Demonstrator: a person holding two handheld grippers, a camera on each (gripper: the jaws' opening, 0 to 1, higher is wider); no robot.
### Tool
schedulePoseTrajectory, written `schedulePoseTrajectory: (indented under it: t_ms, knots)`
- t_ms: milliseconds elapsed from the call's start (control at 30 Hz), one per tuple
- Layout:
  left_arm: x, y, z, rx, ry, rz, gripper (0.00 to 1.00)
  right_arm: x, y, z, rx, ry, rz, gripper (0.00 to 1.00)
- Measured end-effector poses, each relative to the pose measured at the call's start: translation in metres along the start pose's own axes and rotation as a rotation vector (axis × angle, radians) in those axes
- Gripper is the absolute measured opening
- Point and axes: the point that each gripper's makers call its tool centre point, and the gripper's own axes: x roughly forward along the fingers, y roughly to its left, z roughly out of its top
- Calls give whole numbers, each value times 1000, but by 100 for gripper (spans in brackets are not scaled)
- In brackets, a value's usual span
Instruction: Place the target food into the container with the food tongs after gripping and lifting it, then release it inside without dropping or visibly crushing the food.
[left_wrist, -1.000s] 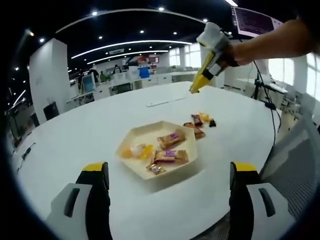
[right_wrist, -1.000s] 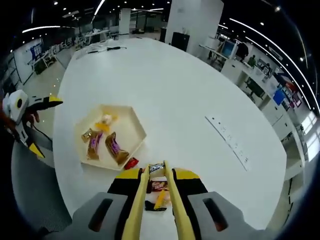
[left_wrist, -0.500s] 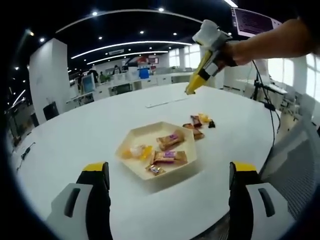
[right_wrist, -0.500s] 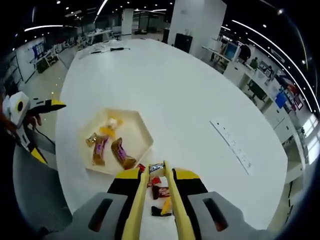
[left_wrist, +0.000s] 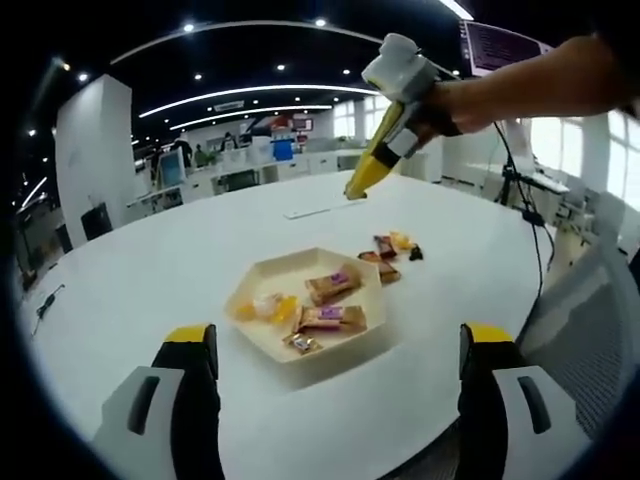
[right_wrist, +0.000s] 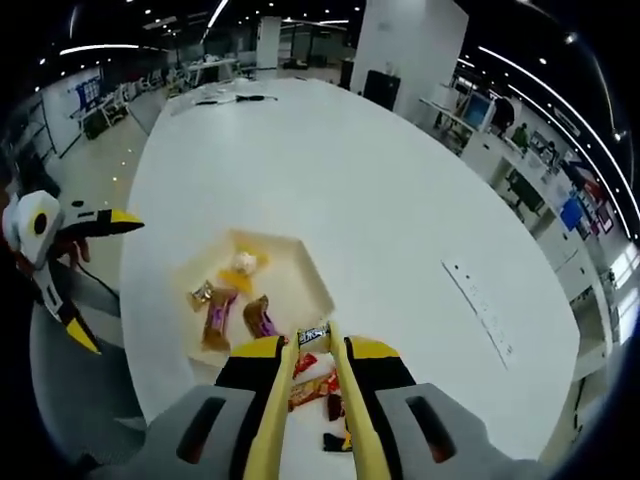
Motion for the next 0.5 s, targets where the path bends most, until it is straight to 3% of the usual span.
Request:
schedulePoseTrajectory:
  t_ms: [500]
  knots:
    - [1,-6,2,-4,-17,-30,98,15,33,26,-49,-17,56,22]
